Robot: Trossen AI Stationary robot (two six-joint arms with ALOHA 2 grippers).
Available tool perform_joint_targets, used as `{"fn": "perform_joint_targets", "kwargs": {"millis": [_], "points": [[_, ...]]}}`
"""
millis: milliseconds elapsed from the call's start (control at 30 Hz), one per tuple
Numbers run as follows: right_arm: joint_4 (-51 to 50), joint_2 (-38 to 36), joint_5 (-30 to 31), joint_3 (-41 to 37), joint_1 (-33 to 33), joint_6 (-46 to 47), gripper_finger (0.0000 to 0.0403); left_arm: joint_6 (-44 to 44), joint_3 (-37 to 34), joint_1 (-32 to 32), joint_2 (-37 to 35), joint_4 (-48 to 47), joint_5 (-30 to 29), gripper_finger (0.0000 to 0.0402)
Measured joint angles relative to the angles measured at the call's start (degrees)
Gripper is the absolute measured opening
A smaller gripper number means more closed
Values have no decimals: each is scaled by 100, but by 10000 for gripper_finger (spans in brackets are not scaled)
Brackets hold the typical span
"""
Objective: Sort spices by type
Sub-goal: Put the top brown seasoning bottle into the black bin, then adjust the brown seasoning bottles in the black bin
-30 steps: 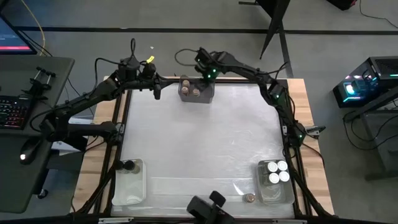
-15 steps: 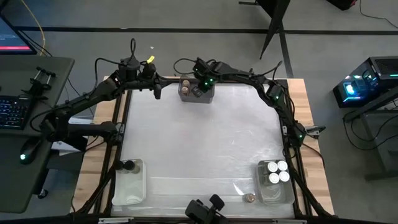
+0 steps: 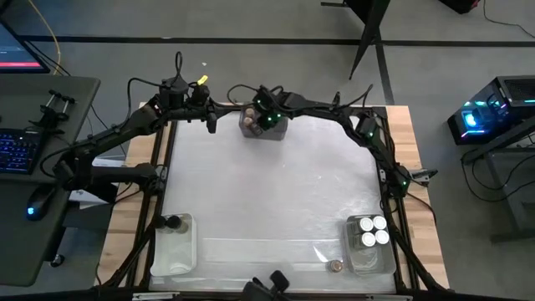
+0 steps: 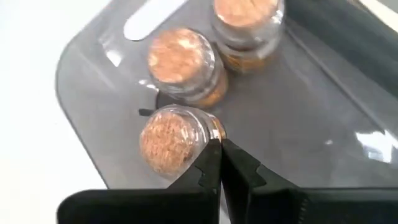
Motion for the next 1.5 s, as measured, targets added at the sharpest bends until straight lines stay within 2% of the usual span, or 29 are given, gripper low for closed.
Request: {"fn": "perform_joint_targets", "kwargs": {"millis": [133, 300, 500, 633, 800, 1100, 1500], "points": [[240, 0, 144, 19, 73, 83, 0, 2, 0, 0, 0, 0, 0, 0], [-69, -2, 364, 428, -78, -59, 0, 4, 0, 2, 0, 0, 2, 0], [-361, -3, 246, 895, -286, -154, 0, 7, 0, 0, 0, -1, 4, 0], [-130, 16, -217, 811, -347, 186, 0, 7, 0, 0, 0, 0, 7, 0], [288, 250, -254, 758, -232, 644, 0, 3, 0, 0, 0, -4, 9, 0], [576, 440, 319, 743, -53, 954, 0, 2, 0, -35, 0, -102, 11, 0], [768, 512, 267, 752, 75, 1019, 0, 0, 0, -35, 0, -120, 9, 0]]}}
